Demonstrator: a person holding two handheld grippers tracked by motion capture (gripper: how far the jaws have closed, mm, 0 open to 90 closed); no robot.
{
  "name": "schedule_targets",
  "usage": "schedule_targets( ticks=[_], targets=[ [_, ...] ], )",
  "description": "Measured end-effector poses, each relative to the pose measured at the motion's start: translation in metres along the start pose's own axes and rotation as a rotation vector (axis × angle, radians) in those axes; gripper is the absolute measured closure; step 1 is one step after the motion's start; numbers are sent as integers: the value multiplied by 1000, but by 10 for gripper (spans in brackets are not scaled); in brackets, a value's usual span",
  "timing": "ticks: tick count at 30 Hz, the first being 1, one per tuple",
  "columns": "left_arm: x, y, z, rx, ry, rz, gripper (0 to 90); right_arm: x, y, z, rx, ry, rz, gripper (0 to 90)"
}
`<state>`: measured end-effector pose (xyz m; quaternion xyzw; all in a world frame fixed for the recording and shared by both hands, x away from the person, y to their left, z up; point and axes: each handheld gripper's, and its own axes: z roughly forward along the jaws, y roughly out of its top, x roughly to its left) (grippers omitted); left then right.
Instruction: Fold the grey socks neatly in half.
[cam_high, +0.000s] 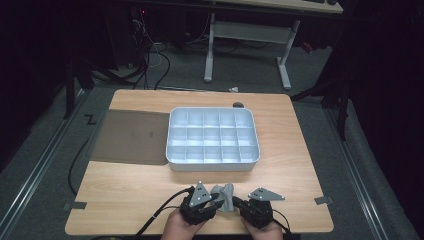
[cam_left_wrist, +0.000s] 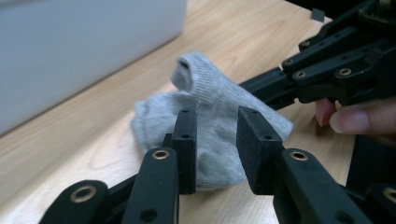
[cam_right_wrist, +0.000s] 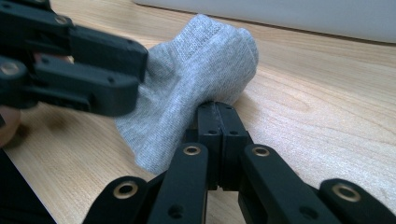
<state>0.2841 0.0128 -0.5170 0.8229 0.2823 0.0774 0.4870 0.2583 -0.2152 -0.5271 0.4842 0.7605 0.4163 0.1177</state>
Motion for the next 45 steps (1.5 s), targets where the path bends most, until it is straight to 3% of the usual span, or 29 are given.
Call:
schedule_targets(
  ticks=[3,5,8,11,15,27,41,45],
  targets=[
    [6,-2,-4,-8,19,-20,684,0,0,0,0,1,-1,900],
    [13,-4,-6,-4,25,-59,674,0,0,0,-1,1,-2,900],
    [20,-9,1,38,22,-95,664,1,0,0,2,2,-3,900],
    [19,-9,5,56,31,-87,701,1,0,1,-1,4,-7,900],
    [13,-9,10,82,61,-48,732,3,1,-1,-4,2,-12,900],
    [8,-9,13,90,91,-10,745,13,10,-4,-33,13,-48,900],
    [9,-8,14,100,59,-35,772,25,25,9,-7,39,-100,900],
    [15,-8,12,115,4,-64,746,25,25,12,0,35,-108,900]
  ],
)
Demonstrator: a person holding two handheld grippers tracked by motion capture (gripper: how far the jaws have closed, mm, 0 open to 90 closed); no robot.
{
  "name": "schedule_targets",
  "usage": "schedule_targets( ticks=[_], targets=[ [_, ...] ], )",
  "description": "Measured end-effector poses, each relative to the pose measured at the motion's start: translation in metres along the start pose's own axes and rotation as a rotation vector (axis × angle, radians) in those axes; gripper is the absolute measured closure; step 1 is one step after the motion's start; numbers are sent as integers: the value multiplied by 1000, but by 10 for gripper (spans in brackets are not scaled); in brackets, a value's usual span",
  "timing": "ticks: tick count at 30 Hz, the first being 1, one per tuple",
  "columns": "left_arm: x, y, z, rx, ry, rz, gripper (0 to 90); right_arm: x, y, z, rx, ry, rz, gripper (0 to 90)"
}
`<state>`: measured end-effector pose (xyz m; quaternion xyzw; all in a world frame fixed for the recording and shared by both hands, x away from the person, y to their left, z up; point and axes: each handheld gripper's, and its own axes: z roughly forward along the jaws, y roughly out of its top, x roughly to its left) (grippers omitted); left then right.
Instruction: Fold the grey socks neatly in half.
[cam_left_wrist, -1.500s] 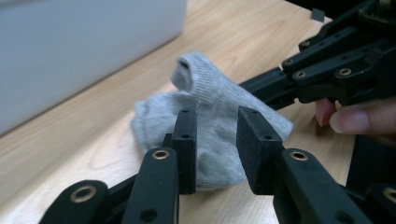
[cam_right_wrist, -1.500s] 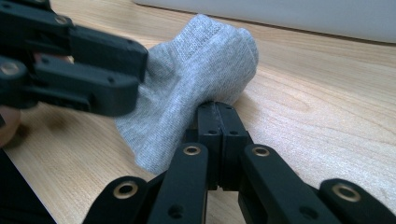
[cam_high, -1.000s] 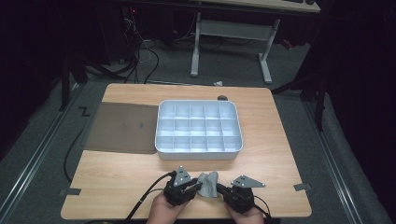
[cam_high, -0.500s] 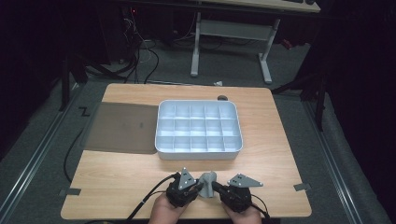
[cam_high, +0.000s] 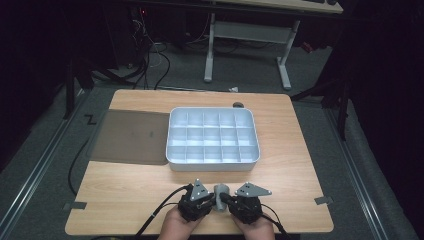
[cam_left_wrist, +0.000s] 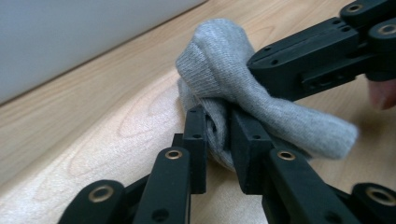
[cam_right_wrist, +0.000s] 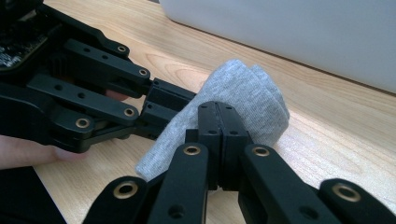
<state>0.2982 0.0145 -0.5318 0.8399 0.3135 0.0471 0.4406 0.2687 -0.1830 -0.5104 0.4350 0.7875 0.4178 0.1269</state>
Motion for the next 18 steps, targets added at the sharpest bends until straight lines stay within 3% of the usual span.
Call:
schedule_targets(
  ticks=[3,9,15,18],
  targets=[
    [6,-2,-4,24,-69,-14,707,-1,0,0,6,1,1,900],
    [6,-5,-10,47,-100,17,695,2,1,2,17,4,-16,900],
    [11,-8,-16,45,-134,2,609,4,0,3,21,3,-16,900],
    [12,-11,-20,38,-128,-1,566,4,-1,3,21,2,-17,900]
  ],
)
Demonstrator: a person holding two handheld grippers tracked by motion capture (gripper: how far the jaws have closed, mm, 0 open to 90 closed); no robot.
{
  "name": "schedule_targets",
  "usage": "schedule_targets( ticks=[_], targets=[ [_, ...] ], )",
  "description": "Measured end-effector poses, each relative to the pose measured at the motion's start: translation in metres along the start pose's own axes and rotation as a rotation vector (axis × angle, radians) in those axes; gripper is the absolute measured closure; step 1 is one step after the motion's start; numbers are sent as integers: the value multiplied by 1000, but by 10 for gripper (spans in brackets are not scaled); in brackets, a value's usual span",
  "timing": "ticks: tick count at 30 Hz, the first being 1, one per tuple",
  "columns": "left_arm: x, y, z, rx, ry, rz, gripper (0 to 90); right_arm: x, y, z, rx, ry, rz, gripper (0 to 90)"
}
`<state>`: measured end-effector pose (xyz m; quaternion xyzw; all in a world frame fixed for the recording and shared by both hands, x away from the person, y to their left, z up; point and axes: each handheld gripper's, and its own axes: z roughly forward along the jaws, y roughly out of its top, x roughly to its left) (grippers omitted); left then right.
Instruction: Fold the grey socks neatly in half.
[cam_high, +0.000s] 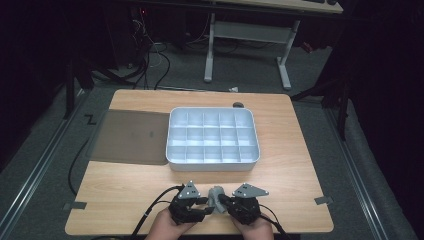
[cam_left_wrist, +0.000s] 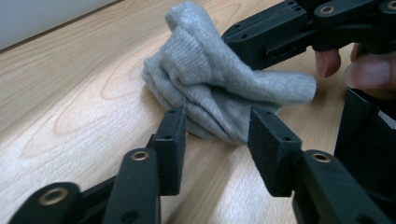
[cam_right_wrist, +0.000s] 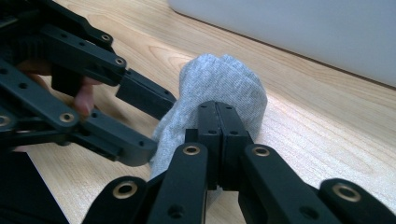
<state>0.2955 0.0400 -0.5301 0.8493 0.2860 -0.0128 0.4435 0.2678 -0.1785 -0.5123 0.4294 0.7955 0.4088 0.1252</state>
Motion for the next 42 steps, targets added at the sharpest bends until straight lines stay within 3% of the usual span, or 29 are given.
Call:
schedule_targets(
  ticks=[5,11,16,33,38,42],
  targets=[
    [0,-6,-13,-56,33,0,599,1,0,1,1,6,-4,900],
    [3,-9,-19,-126,123,-16,760,1,-1,2,5,5,-6,900],
    [-4,-6,-9,-85,198,-3,826,3,-1,4,6,6,-3,900],
    [-9,12,23,6,145,19,849,6,0,-3,5,-12,-34,900],
    [-9,12,23,5,148,20,850,9,0,0,18,-21,-47,900],
    [-6,10,19,-13,153,4,799,7,-1,3,34,-23,-42,900]
  ],
)
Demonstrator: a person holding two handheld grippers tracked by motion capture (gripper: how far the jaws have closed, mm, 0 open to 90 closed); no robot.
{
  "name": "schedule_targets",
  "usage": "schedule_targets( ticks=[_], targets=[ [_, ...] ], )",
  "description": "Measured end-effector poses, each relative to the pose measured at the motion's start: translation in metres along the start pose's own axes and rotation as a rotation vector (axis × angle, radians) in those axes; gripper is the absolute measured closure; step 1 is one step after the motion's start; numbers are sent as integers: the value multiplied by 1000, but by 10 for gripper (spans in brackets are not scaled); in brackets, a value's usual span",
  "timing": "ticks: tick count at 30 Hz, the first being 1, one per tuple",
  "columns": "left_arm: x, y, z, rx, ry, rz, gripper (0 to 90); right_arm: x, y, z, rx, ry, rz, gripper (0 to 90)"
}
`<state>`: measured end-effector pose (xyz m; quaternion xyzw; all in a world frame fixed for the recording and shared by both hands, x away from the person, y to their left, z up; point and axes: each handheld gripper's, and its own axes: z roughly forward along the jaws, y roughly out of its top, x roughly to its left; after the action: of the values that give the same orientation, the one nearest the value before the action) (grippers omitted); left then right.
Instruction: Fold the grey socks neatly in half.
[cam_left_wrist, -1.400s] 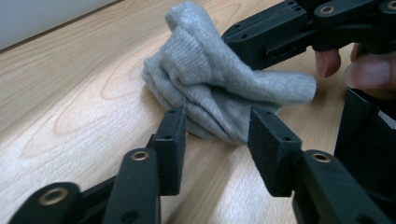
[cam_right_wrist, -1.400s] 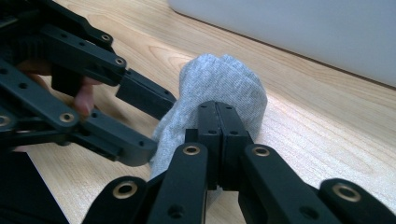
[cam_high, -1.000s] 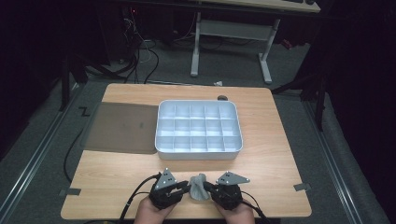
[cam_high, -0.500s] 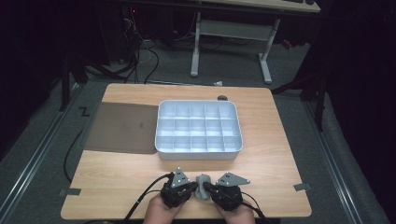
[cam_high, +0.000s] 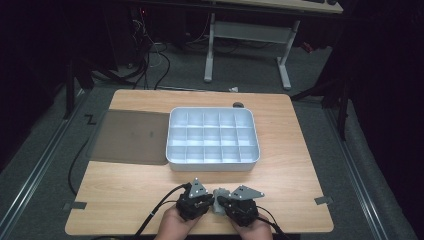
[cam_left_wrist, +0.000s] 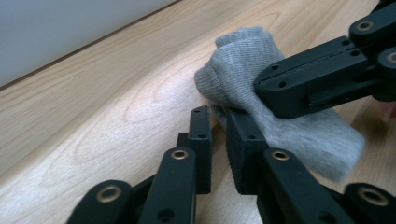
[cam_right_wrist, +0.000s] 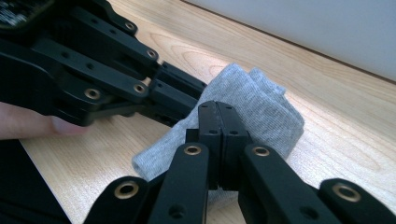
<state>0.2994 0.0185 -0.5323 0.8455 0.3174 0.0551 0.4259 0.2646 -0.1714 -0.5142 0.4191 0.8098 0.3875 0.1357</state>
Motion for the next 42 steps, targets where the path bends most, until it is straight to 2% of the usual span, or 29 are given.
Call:
schedule_targets(
  ticks=[8,12,18,22,29,34,39,42],
  targets=[
    [2,-2,-14,-119,9,-27,736,-1,-2,2,-7,9,2,900],
    [-4,-2,-15,-140,0,-21,692,-2,-2,2,-12,14,8,900],
    [-13,-5,-14,-124,-8,-4,695,-4,-4,2,-22,30,23,900],
    [-11,-6,-10,-114,-11,-17,707,-6,-5,2,-32,36,43,900],
    [-12,-6,-8,-102,-10,-11,732,-7,-7,-1,-60,43,66,875],
    [-13,-6,-7,-100,-1,-2,735,-8,-7,-5,-74,28,62,849],
    [-13,-6,-6,-92,1,0,736,-13,-5,-15,-115,-4,68,852],
    [-13,-6,-6,-95,4,6,735,-15,-5,-14,-104,-10,59,871]
  ],
)
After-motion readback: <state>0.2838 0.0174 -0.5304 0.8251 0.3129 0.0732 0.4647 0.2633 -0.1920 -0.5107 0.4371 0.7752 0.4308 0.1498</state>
